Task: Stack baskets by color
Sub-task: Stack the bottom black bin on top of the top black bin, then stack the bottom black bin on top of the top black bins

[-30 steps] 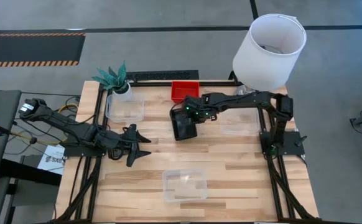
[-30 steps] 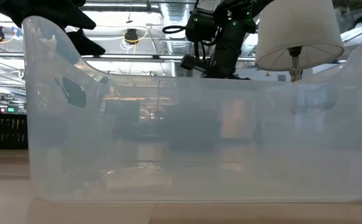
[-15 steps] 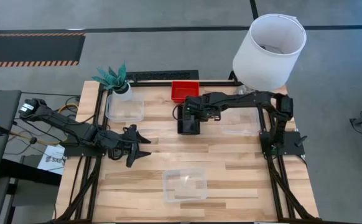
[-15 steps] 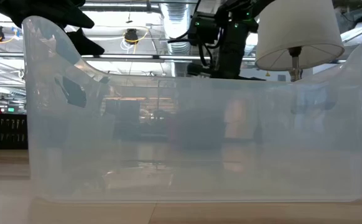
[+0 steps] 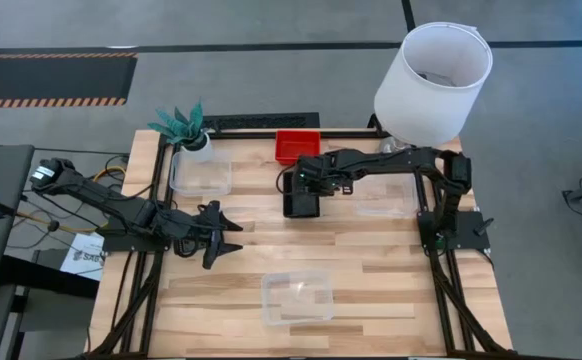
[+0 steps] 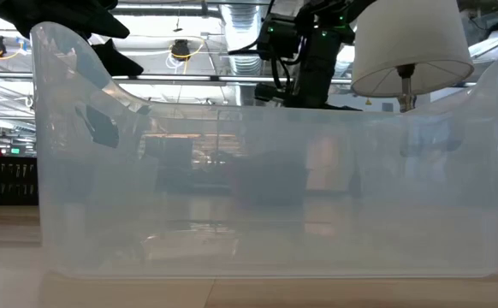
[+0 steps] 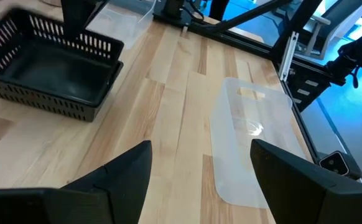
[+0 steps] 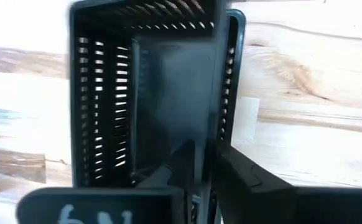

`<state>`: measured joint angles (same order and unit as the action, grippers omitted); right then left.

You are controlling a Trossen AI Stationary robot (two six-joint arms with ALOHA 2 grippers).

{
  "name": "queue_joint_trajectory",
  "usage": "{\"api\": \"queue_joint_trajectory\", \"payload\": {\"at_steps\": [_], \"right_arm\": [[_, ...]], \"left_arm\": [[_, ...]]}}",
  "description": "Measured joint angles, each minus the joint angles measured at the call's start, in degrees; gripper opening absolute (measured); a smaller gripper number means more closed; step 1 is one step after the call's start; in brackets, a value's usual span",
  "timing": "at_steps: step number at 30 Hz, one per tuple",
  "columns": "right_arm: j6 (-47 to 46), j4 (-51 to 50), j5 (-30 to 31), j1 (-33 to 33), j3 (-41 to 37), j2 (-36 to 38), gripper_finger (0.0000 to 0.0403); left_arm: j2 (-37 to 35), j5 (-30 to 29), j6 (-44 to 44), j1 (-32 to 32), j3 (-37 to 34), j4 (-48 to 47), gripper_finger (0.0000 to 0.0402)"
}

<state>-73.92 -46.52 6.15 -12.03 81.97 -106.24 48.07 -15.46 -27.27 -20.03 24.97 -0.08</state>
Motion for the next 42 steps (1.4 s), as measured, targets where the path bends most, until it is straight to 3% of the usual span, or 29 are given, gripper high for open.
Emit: {"api": "queue_joint_trajectory", "payload": {"at_steps": [9, 18, 22, 25, 33, 37, 42], "right_arm": [[1.3, -0.2, 0.0, -0.1, 0.0, 0.1, 0.0123], [5.8, -1.1, 0.0, -1.6, 0.2, 0.2, 0.0186], [12.3, -3.6, -0.1, -2.1, 3.2, 0.2, 0.0216], [18.6, -6.4, 0.0, -2.0, 7.2, 0.2, 0.0231], [35.1, -11.5, 0.1, 1.8, 13.1, 2.8, 0.0233], [39.2, -15.2, 5.8, 5.1, 13.0, 7.5, 0.0234], [43.2, -13.8, 14.9, 12.0, 13.1, 16.2, 0.0233]], "left_arm": [[0.0, 0.7, -0.8, 0.0, 0.0, -0.4, 0.0260], [-0.1, 1.7, -4.1, 0.0, 0.0, -6.6, 0.0260], [-0.9, 5.1, -7.6, 1.2, 1.4, -15.5, 0.0260], [-1.0, 4.1, -12.6, 2.3, 4.4, -25.8, 0.0260], [0.9, 9.2, -19.4, 1.8, 7.3, -39.3, 0.0240], [2.1, 12.3, -22.0, 0.7, 7.3, -41.4, 0.0232], [3.3, 12.0, -23.5, -1.1, 7.3, -41.9, 0.0227]]}}
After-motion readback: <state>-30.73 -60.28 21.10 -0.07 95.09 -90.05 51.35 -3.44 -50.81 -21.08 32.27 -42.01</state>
